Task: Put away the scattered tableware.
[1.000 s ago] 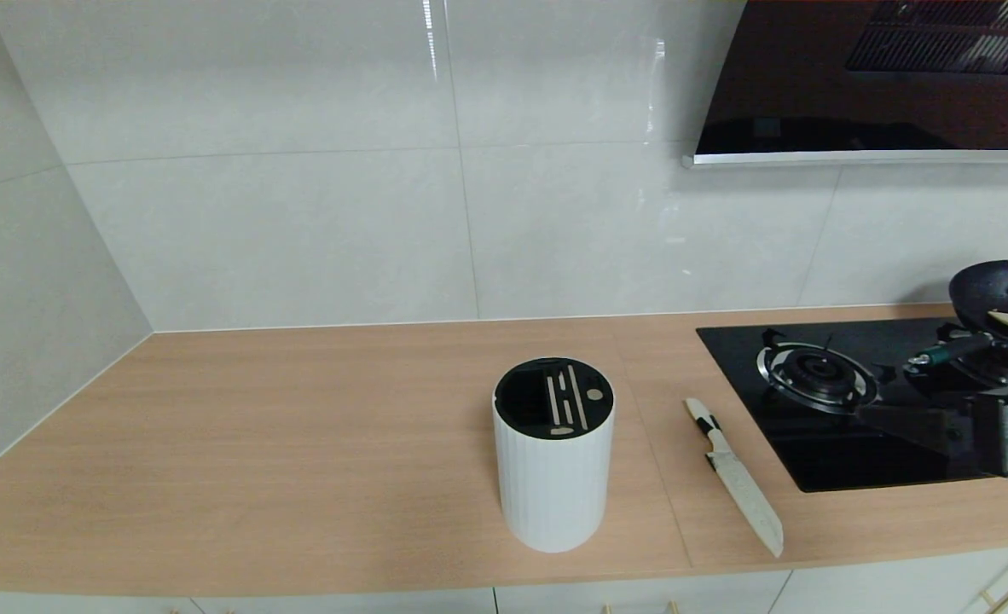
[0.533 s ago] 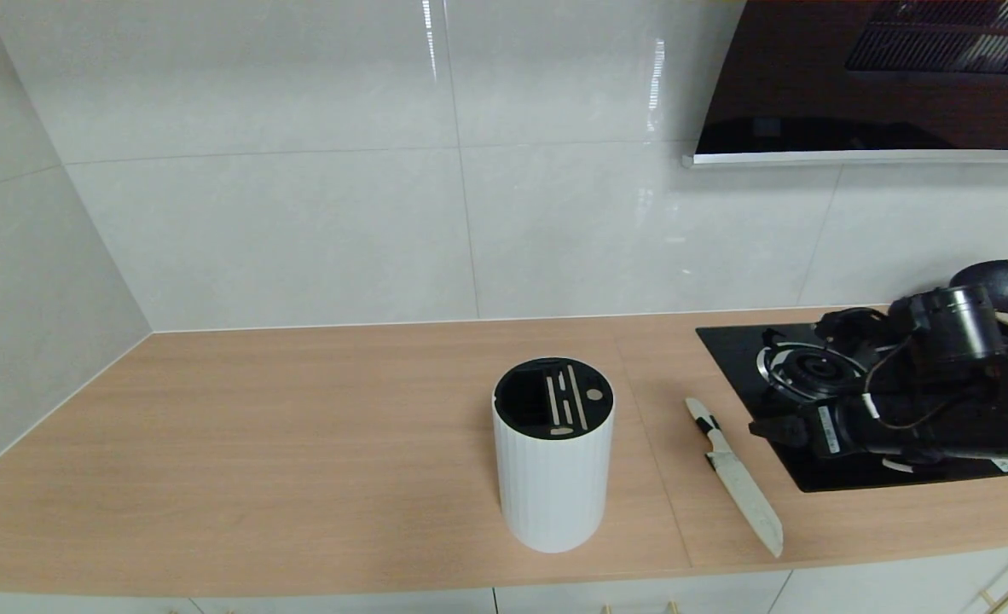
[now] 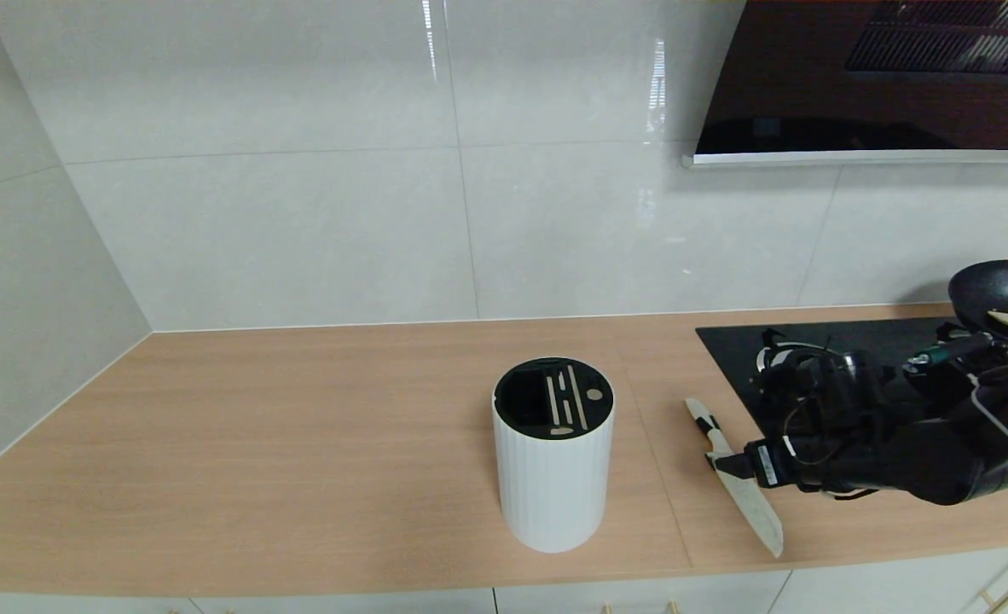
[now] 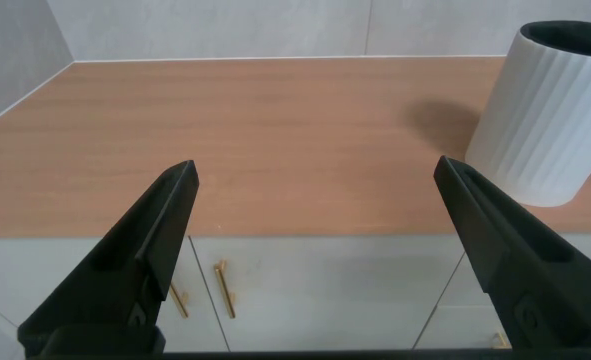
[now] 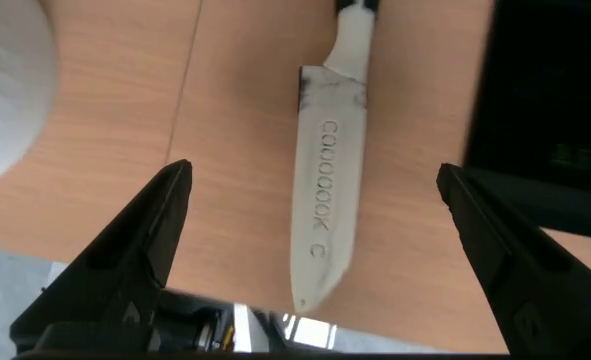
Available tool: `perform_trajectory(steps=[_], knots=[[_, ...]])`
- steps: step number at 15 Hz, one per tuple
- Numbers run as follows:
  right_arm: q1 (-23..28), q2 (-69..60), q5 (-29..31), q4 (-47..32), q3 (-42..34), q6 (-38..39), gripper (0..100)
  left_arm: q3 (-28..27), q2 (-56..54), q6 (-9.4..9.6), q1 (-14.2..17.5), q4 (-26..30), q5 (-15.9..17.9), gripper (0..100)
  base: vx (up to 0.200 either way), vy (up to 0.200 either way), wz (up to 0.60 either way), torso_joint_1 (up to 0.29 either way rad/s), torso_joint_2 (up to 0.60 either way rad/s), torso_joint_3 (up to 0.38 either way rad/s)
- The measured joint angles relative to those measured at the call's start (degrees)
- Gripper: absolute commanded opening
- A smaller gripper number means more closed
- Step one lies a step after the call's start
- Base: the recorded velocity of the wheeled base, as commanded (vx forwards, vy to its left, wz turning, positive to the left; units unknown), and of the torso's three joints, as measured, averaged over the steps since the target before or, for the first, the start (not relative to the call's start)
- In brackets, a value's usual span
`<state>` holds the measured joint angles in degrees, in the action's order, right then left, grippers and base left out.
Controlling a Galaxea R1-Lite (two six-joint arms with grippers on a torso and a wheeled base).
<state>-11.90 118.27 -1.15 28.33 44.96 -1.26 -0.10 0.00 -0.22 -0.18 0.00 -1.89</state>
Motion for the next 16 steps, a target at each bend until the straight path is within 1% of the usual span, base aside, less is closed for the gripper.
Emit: perform_trajectory(steps=[2, 6, 14, 16], knots=[[-0.69, 4.16, 1.72, 6.34, -0.17, 0.04, 100, 0.00, 0.00, 0.01, 0.00, 0.00, -0.02, 100, 0.000, 0.000, 0.00, 0.000, 0.00, 0.000], [-0.98, 10.91, 2.67, 14.38, 0.07, 0.15, 100, 0.00, 0.00, 0.00, 0.00, 0.00, -0.02, 100, 0.000, 0.000, 0.00, 0.000, 0.00, 0.000], [-0.94, 15.41, 3.60, 16.91, 2.83, 2.56, 100, 0.00, 0.00, 0.00, 0.00, 0.00, -0.02, 100, 0.000, 0.000, 0.00, 0.000, 0.00, 0.000], [-0.83, 16.13, 4.94, 18.25, 3.72, 3.83, 100, 0.00, 0.00, 0.00, 0.00, 0.00, -0.02, 100, 0.000, 0.000, 0.00, 0.000, 0.00, 0.000]])
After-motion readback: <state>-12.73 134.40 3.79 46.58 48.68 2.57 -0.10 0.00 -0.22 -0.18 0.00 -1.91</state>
